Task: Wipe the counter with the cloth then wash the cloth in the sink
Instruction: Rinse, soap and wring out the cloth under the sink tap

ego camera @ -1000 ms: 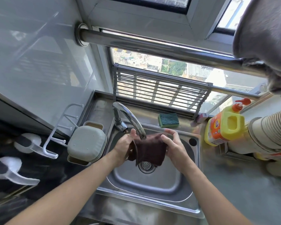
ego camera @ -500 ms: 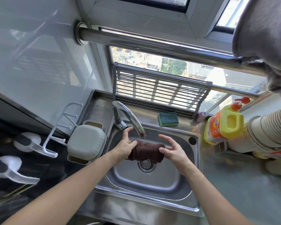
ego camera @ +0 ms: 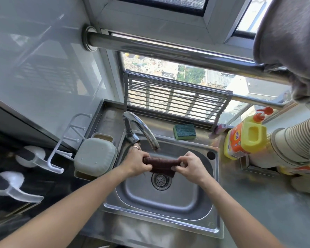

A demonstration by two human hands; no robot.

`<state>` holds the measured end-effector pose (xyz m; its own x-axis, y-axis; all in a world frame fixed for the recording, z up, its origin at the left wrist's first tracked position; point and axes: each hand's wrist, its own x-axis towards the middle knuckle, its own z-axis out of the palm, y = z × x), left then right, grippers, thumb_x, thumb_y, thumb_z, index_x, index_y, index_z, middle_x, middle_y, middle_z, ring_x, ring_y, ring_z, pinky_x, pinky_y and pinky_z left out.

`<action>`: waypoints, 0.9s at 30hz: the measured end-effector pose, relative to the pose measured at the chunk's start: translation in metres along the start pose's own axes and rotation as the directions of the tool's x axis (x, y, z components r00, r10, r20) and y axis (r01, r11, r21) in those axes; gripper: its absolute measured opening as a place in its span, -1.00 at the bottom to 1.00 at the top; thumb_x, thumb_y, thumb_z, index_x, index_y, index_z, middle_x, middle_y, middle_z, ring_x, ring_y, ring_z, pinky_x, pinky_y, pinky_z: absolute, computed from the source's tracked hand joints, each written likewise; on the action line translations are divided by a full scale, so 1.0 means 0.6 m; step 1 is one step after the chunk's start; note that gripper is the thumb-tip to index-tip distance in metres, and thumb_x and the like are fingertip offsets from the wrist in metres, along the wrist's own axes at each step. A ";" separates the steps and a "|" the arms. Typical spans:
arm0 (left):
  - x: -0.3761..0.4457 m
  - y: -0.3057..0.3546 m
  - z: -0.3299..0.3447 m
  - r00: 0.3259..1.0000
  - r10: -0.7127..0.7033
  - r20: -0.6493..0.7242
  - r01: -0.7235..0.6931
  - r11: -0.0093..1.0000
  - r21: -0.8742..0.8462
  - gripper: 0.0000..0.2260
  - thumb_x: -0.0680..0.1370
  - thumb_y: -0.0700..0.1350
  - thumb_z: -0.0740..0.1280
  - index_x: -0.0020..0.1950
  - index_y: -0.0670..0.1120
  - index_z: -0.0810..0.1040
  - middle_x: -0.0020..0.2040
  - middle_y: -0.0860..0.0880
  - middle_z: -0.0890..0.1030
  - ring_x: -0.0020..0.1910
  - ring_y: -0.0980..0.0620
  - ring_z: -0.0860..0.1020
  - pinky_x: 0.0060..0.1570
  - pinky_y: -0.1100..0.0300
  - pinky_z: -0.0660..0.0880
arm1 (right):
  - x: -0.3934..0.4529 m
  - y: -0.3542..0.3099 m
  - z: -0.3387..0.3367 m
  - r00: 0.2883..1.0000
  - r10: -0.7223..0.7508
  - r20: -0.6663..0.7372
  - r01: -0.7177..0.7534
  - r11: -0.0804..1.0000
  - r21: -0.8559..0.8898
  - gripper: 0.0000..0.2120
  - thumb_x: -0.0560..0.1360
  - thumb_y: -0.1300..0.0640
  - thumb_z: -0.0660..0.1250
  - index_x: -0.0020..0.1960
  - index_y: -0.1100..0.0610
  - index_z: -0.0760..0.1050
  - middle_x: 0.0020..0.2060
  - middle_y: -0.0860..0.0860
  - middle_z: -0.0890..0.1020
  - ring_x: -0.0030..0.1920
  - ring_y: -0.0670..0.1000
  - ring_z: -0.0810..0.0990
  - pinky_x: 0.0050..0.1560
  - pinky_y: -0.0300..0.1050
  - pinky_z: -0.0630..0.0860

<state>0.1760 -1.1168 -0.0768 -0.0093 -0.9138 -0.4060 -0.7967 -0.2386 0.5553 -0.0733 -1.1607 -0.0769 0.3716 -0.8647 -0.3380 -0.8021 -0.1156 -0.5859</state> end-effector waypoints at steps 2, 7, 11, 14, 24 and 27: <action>0.002 -0.009 -0.009 0.996 0.019 0.086 -0.013 0.997 -0.077 -0.67 0.23 0.20 0.38 -0.14 0.05 0.70 0.13 -0.02 0.36 0.17 0.03 0.38 0.30 0.19 0.38 | -0.003 0.001 -0.011 0.999 0.008 0.053 -0.021 0.965 0.260 -0.85 0.42 0.08 0.53 -0.07 0.12 0.67 0.01 -0.04 0.57 -0.05 -0.12 0.60 0.01 -0.34 0.49; -0.004 0.014 -0.022 0.959 0.031 0.281 0.166 0.742 -0.649 -0.90 0.52 -0.21 0.44 0.01 -0.19 0.63 -0.14 -0.09 0.67 -0.17 -0.02 0.64 -0.11 0.13 0.60 | -0.016 -0.015 -0.010 0.957 0.044 0.288 -0.277 0.444 0.852 -0.69 0.51 0.23 0.32 0.24 0.25 0.52 0.07 0.27 0.67 0.07 0.22 0.67 0.06 0.16 0.66; -0.008 -0.003 -0.009 0.950 -0.096 0.299 0.295 0.593 -0.749 -0.77 0.54 -0.15 0.46 0.13 -0.24 0.62 -0.03 -0.28 0.69 -0.12 -0.17 0.68 -0.16 -0.03 0.67 | -0.019 -0.001 0.008 0.937 0.159 0.312 -0.350 0.378 0.857 -0.72 0.60 0.33 0.29 0.31 0.30 0.43 0.05 0.22 0.68 -0.02 0.17 0.72 -0.13 0.08 0.68; -0.011 -0.019 0.004 0.949 -0.133 0.286 0.313 0.516 -0.797 -0.75 0.52 -0.16 0.47 0.16 -0.22 0.62 0.00 -0.27 0.69 -0.07 -0.19 0.68 -0.06 -0.15 0.66 | -0.017 0.009 0.015 0.912 0.160 0.379 -0.411 0.353 0.841 -0.69 0.59 0.31 0.31 0.32 0.32 0.49 0.14 0.32 0.66 0.09 0.28 0.68 0.10 0.25 0.64; -0.009 0.041 0.077 0.936 -0.235 0.261 0.351 0.619 -0.703 -0.64 0.43 -0.27 0.52 0.15 -0.16 0.48 0.06 -0.19 0.65 -0.03 -0.10 0.68 -0.19 0.05 0.65 | -0.032 0.030 0.027 0.883 0.392 0.259 -0.433 0.466 0.772 -0.83 0.57 0.33 0.34 0.15 0.24 0.58 -0.09 0.17 0.71 -0.17 0.08 0.72 -0.27 -0.05 0.66; -0.003 0.091 0.131 0.925 -0.360 0.124 0.357 0.704 -0.614 -0.64 0.36 -0.19 0.55 0.05 -0.07 0.47 -0.01 -0.05 0.65 -0.02 -0.02 0.65 -0.01 0.05 0.62 | -0.052 0.070 0.031 0.834 0.527 0.164 -0.433 0.441 0.786 -0.81 0.53 0.31 0.41 0.13 0.27 0.53 0.02 0.26 0.69 -0.08 0.21 0.72 -0.25 0.03 0.67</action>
<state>0.0850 -1.1025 -0.1028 0.2032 -0.7181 -0.6656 -0.1935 -0.6959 0.6916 -0.1097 -1.1295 -0.1048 -0.0364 -0.7021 -0.7111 -0.1475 0.7076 -0.6911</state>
